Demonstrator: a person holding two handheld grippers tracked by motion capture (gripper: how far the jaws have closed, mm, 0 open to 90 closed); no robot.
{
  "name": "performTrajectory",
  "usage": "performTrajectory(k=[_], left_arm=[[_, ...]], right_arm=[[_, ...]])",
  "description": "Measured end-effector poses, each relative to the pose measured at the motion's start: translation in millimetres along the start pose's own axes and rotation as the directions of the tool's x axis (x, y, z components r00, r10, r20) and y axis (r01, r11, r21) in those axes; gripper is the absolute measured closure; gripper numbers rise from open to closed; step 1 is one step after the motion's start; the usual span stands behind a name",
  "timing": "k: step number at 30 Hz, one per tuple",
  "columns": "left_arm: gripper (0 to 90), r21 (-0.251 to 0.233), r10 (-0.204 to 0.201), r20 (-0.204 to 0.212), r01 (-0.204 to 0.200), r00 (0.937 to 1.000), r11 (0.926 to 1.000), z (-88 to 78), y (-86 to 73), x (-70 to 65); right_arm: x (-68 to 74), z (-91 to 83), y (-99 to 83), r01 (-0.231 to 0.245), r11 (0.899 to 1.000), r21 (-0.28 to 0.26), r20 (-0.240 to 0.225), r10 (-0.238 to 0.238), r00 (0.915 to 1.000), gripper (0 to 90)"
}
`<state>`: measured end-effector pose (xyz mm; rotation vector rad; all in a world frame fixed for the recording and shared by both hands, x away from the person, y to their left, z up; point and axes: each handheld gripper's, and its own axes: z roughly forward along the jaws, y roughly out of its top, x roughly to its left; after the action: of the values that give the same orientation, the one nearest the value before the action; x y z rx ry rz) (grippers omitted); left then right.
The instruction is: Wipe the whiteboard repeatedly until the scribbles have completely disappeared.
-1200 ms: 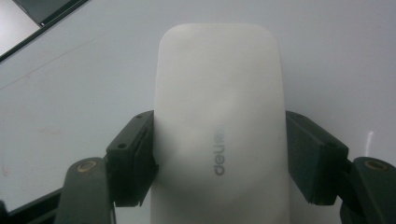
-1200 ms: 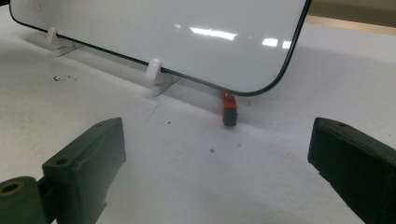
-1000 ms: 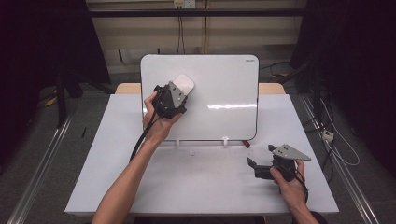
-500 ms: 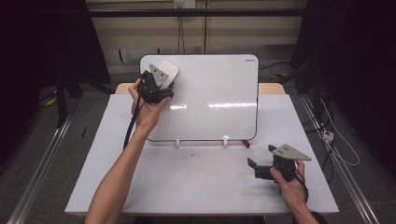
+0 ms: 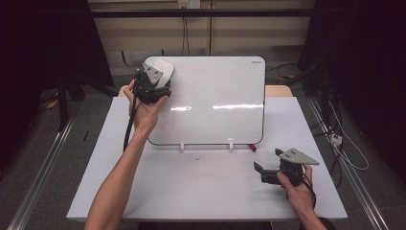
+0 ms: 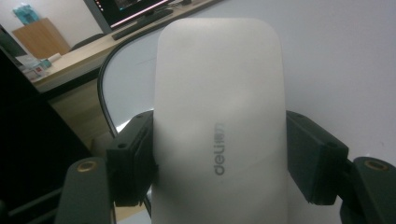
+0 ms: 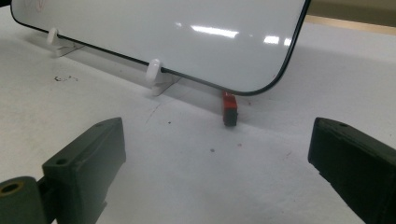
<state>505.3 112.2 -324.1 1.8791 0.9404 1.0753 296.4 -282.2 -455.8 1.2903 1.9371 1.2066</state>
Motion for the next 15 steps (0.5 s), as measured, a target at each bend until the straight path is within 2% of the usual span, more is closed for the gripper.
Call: performTrajectory(k=[7,12,14,15], left_arm=[[31.1,-0.009,0.028,0.023,-0.028,0.9993,0.9996,-7.8,-23.2,-14.0],[31.1,-0.017,0.040,0.033,-0.039,0.9987,0.9991,-9.3,-28.7,-29.9],[31.1,-0.014,0.068,0.048,-0.067,0.9965,0.9977,-10.3,-29.5,-36.8],[31.1,-0.012,0.083,0.053,-0.082,0.9952,0.9965,-11.3,-31.0,-44.8]], right_arm=[[0.6,0.0,0.3,0.000,1.000,0.001,0.002,0.000,1.0000,4.1],[1.2,1.8,1.2,0.003,1.000,0.000,0.006,-0.003,1.0000,4.1],[1.5,2.1,1.3,0.008,1.000,0.000,0.005,-0.008,1.0000,4.1],[1.5,2.3,1.3,0.008,1.000,0.000,0.004,-0.008,1.0000,4.1]])
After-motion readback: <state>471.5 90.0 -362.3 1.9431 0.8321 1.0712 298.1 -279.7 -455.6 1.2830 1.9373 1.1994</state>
